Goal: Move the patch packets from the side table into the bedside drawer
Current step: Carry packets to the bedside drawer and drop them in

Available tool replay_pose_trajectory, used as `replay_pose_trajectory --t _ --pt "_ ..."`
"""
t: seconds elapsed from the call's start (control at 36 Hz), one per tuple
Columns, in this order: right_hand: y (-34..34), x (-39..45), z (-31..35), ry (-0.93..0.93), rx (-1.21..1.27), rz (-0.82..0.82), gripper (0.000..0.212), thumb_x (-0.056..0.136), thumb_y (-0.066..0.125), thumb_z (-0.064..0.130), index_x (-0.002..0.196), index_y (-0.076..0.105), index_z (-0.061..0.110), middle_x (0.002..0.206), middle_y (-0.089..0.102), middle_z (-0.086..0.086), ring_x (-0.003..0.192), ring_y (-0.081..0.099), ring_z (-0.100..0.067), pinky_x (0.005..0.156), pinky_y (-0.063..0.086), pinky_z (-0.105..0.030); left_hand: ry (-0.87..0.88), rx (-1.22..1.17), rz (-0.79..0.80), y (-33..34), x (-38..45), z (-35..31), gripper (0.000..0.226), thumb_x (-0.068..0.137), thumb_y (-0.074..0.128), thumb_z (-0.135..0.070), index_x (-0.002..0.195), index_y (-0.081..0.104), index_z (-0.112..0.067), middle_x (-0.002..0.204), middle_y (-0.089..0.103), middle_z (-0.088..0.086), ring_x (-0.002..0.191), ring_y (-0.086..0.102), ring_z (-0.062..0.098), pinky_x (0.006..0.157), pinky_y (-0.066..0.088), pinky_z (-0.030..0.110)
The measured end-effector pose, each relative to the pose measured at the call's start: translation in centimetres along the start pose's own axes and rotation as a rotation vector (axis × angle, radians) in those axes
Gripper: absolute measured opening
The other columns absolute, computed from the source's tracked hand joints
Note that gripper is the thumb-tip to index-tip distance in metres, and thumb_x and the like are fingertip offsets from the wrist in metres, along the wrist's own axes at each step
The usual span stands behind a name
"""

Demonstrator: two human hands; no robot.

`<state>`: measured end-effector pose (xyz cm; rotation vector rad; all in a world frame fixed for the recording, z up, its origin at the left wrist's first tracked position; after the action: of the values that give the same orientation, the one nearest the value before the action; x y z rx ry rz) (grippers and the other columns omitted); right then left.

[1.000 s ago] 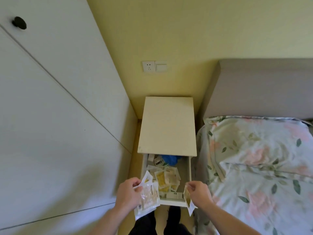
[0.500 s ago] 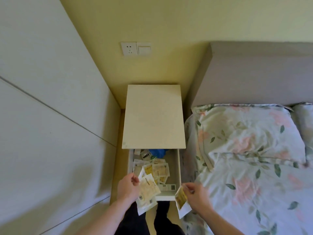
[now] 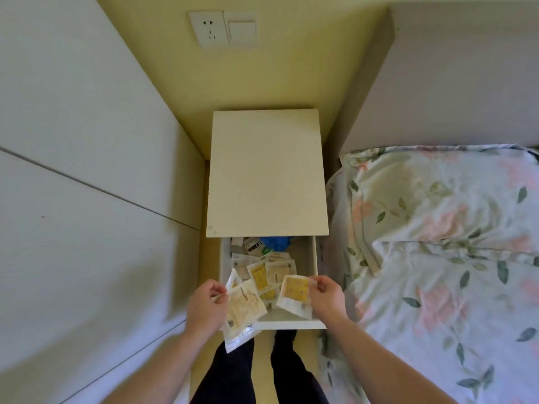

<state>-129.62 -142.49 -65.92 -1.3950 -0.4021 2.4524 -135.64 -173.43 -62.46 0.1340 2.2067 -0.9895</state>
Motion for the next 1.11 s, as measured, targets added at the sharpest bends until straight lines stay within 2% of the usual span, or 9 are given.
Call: replay_pose_trajectory --t 0.11,0.17,0.22,0.36,0.44,0.53,0.64,0.89,1.11 --pt "1.0 0.8 -1.6 0.097 -0.116 0.021 0.044 0.093 0.054 0.026 0.137 0.054 0.02 0.125 0.066 -0.005 0.109 0.064 -0.024 0.091 0.055 -0.036 -0.051 -0.046 -0.008 -0.8 -0.6 0.7 0.009 0.094 0.067 -0.011 0.093 0.061 -0.018 0.097 0.062 -0.009 0.09 0.061 0.014 0.051 0.044 0.014" --pt "1.7 0.3 -2.2 0.161 -0.129 0.066 0.062 0.091 0.059 0.029 0.148 0.04 0.018 0.133 0.061 -0.005 0.109 0.062 -0.024 0.082 0.058 -0.033 -0.055 -0.077 -0.014 -1.2 -0.8 0.5 0.009 0.093 0.068 -0.011 0.092 0.062 -0.017 0.095 0.063 -0.009 0.089 0.061 0.01 0.057 0.042 0.014" --pt "3.5 -0.9 -2.5 0.241 -0.006 0.187 0.061 0.092 0.064 0.031 0.147 0.042 0.019 0.127 0.061 -0.001 0.104 0.064 -0.021 0.075 0.061 -0.032 -0.052 -0.12 -0.016 -1.4 -1.0 0.4 0.008 0.092 0.069 -0.012 0.093 0.063 -0.017 0.094 0.065 -0.008 0.089 0.061 0.008 0.06 0.043 0.016" --pt "7.9 -5.3 -2.8 0.33 0.1 0.538 0.044 0.096 0.062 0.042 0.134 0.054 0.023 0.124 0.063 0.001 0.104 0.065 -0.019 0.088 0.06 -0.04 -0.062 -0.256 -0.028 -1.1 -0.9 -0.5 0.006 0.091 0.07 -0.011 0.091 0.065 -0.015 0.096 0.068 -0.002 0.09 0.065 0.013 0.068 0.054 0.027" --pt "9.3 -6.9 -3.3 0.318 0.154 0.628 0.034 0.095 0.064 0.04 0.121 0.064 0.018 0.114 0.072 -0.002 0.101 0.072 -0.02 0.088 0.06 -0.04 -0.096 -0.295 -0.002 0.0 -0.7 -0.8 0.004 0.093 0.068 -0.013 0.092 0.064 -0.015 0.097 0.068 -0.002 0.088 0.067 0.014 0.06 0.057 0.029" --pt "9.4 -7.3 -3.6 0.296 0.251 0.573 0.025 0.096 0.066 0.031 0.116 0.068 0.017 0.104 0.077 -0.002 0.097 0.074 -0.018 0.087 0.06 -0.035 -0.076 -0.274 0.015 1.0 -0.7 -1.3 0.005 0.092 0.068 -0.015 0.091 0.064 -0.017 0.097 0.069 -0.004 0.087 0.067 0.012 0.056 0.052 0.021" --pt "8.4 -6.9 -4.2 0.303 0.382 0.491 0.021 0.097 0.065 0.024 0.116 0.069 0.017 0.104 0.077 -0.005 0.101 0.073 -0.023 0.091 0.058 -0.037 -0.068 -0.26 0.041 2.4 -1.0 -1.5 0.005 0.092 0.069 -0.015 0.09 0.064 -0.016 0.094 0.07 -0.004 0.086 0.069 0.012 0.065 0.059 0.028" --pt "4.0 -4.2 -5.5 0.223 0.249 0.232 0.017 0.094 0.069 0.022 0.111 0.07 0.019 0.093 0.078 0.0 0.085 0.076 -0.017 0.066 0.059 -0.026 -0.033 -0.24 -0.19 -0.4 -1.1 -0.9 0.013 0.088 0.073 -0.015 0.084 0.063 -0.022 0.088 0.069 -0.008 0.085 0.066 0.01 0.065 0.053 0.027" --pt "3.6 -1.2 -6.5 0.297 0.196 0.162 0.032 0.095 0.066 0.022 0.125 0.063 0.01 0.103 0.073 -0.005 0.085 0.074 -0.019 0.058 0.059 -0.029 -0.044 -0.16 -0.193 -2.4 -0.6 1.1 0.014 0.086 0.076 -0.016 0.083 0.063 -0.021 0.085 0.066 -0.011 0.08 0.06 0.002 0.069 0.057 0.032"
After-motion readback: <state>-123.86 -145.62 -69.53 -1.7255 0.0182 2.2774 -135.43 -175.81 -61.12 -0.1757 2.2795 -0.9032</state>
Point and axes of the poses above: each hand's wrist, its own x-axis towards the middle knuckle, its own y-axis out of the palm, z = x × y, the point moved 9 cm from there along x, towards the middle knuckle
